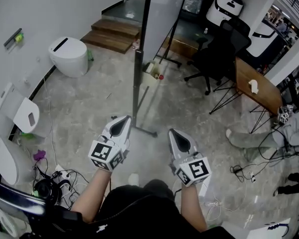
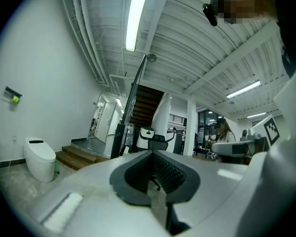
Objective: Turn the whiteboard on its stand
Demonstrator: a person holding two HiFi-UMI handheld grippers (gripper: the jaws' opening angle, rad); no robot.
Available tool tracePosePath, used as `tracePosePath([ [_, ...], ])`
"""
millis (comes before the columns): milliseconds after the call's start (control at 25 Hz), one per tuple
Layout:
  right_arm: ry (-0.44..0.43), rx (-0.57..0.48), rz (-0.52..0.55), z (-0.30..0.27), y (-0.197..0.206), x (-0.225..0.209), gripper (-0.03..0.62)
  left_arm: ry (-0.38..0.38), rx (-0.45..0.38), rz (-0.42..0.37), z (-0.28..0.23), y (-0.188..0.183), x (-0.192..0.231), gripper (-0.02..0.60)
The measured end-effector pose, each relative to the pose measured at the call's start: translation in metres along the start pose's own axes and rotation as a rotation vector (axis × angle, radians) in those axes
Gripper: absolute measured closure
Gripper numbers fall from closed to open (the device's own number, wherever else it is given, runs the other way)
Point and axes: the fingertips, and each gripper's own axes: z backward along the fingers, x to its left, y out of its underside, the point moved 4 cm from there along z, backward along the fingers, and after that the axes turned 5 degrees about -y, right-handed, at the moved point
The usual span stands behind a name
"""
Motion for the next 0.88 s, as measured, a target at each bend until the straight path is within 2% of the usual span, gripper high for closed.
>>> tracePosePath([
  [280,0.003,0.005,-0.006,-0.008,0.003,-0.01,0.585,0.006,0.01,-0.023,-0.02,0.001,0.007,0.578],
  [520,-0.007,0.006,-0.007,-0.007,-0.003,-0.029,0.585,-0.006,0.002,-0.035,-0.038,-0.005,-0.004,0.578],
  [880,-0.077,-0.019,0.022,-0.022,-0.023,-0.063,0.585,-0.08,-0.013,-0.062,-0.087,-0.019,0.005,0.577],
])
